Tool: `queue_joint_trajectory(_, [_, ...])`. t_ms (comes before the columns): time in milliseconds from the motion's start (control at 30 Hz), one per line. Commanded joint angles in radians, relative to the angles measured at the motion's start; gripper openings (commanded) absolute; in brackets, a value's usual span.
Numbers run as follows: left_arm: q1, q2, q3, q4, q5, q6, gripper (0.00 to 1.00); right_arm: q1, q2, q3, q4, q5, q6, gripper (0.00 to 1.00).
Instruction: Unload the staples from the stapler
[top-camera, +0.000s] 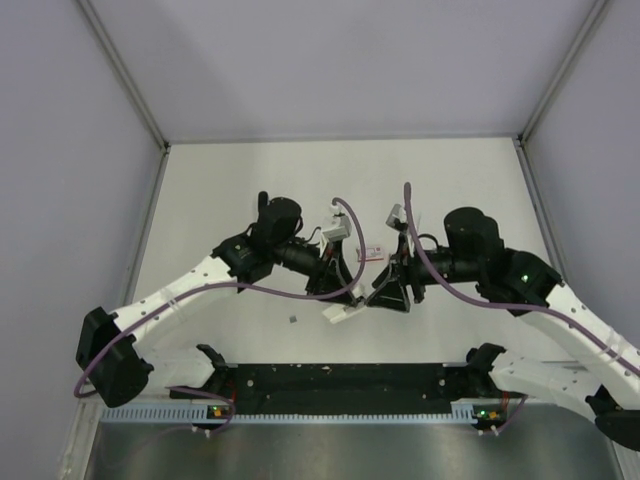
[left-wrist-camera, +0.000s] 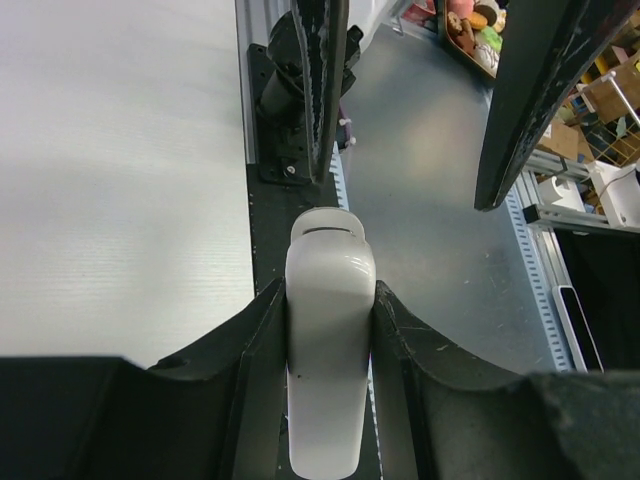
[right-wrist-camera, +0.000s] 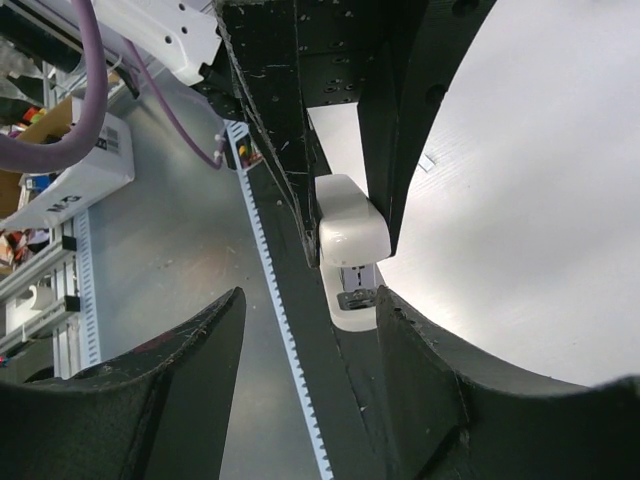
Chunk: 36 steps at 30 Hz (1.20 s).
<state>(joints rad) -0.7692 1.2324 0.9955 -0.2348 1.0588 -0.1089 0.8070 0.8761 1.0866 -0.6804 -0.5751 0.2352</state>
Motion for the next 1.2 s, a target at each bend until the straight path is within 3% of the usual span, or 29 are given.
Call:
queue_joint_trajectory(0, [-0.002,-0.036,-0.003,0.138,0.030,-0.074,0.00,-0.005,0.023,-0.013,0.082,-0.042,-0.004,0.54])
queue_joint_trajectory(400, [-0.002,-0.039,0.025,0.186,0.056,-0.115,0.00,-0.006,0.041,-0.048,0.099,-0.029,-0.017,0.45])
queue_joint_trajectory(667, [-0.002,-0.042,0.035,0.226,0.053,-0.152,0.00,-0.006,0.032,-0.083,0.107,-0.065,-0.020,0.26])
queue_joint_trajectory(800, [-0.002,-0.056,0.035,0.294,0.053,-0.187,0.00,-0.005,0.015,-0.099,0.116,-0.074,-0.013,0.01])
queue_joint_trajectory(967, [-0.002,-0.085,0.031,0.354,-0.026,-0.228,0.00,-0.006,-0.022,-0.137,0.153,-0.095,0.021,0.00])
queue_joint_trajectory(1167, [-0.002,-0.139,-0.020,0.555,-0.167,-0.337,0.00,-0.005,-0.086,-0.224,0.241,-0.103,0.101,0.00])
